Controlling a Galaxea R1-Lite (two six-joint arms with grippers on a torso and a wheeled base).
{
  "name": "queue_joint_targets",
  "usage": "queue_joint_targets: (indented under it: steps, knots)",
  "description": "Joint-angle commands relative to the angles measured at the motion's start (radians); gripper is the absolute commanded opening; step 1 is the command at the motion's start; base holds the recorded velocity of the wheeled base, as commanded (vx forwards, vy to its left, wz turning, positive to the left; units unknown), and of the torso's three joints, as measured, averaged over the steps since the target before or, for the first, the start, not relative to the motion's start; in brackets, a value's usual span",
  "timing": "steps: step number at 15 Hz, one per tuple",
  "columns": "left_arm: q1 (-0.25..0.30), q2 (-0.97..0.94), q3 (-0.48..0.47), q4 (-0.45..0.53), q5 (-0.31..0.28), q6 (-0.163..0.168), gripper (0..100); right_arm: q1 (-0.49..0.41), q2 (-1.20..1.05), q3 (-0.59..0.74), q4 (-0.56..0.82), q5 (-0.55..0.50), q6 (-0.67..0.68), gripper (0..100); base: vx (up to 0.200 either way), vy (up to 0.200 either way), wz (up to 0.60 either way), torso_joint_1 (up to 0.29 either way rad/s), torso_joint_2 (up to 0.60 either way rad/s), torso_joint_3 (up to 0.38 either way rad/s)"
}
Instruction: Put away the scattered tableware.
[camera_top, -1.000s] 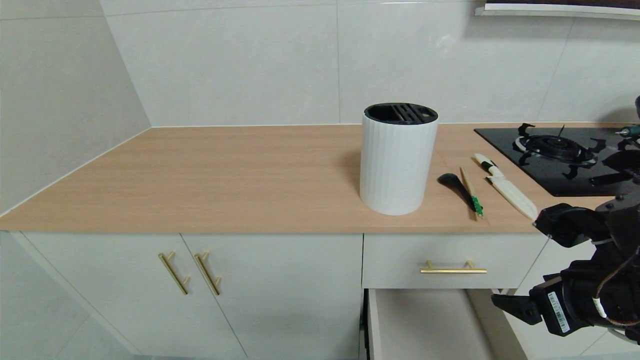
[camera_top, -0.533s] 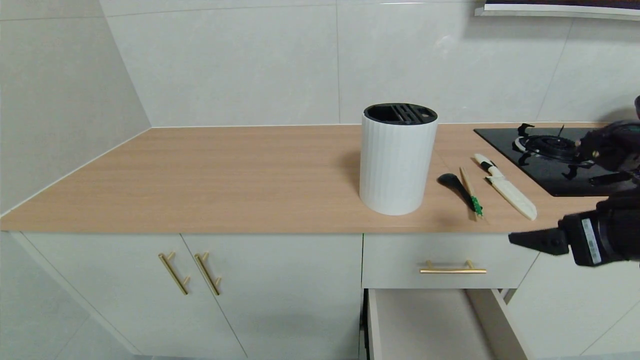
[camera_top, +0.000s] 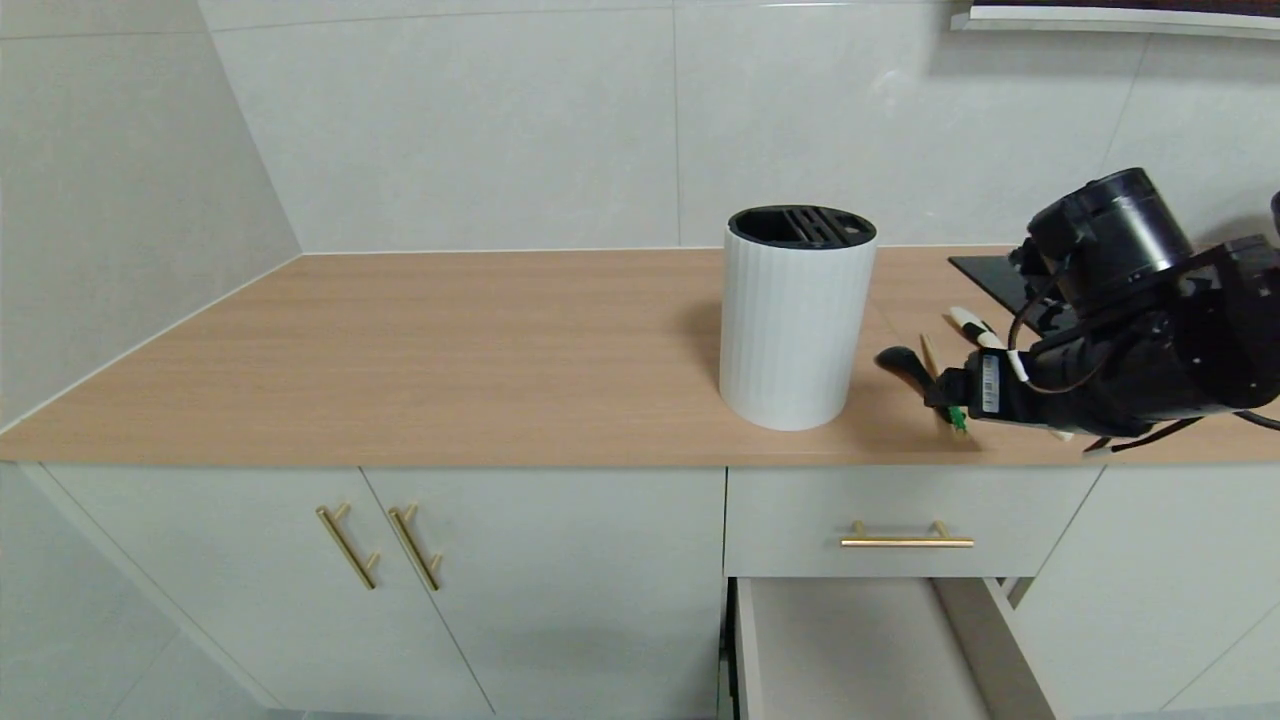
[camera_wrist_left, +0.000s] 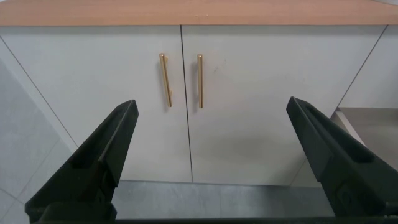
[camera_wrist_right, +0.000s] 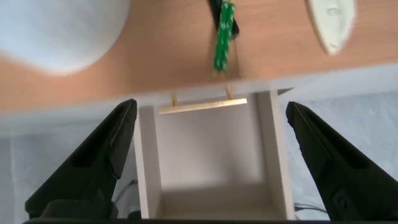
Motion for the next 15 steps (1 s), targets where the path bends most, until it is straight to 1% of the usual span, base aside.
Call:
queue_joint_targets:
  steps: [1, 7, 15]
  knots:
    - [0.001, 0.001, 0.000, 0.000, 0.000, 0.000, 100, 0.000, 0.081, -0.003, -0.022, -0.002, 0.013, 100, 0.000, 0.000, 0.00, 0.000, 0.00, 0.000]
    - [0.001, 0.001, 0.000, 0.000, 0.000, 0.000, 100, -0.072, 0.133, -0.005, -0.088, -0.004, 0.016, 100, 0.000, 0.000, 0.00, 0.000, 0.00, 0.000]
    - [-0.001, 0.001, 0.000, 0.000, 0.000, 0.000, 100, -0.089, 0.171, -0.006, -0.130, -0.004, 0.016, 100, 0.000, 0.000, 0.00, 0.000, 0.00, 0.000]
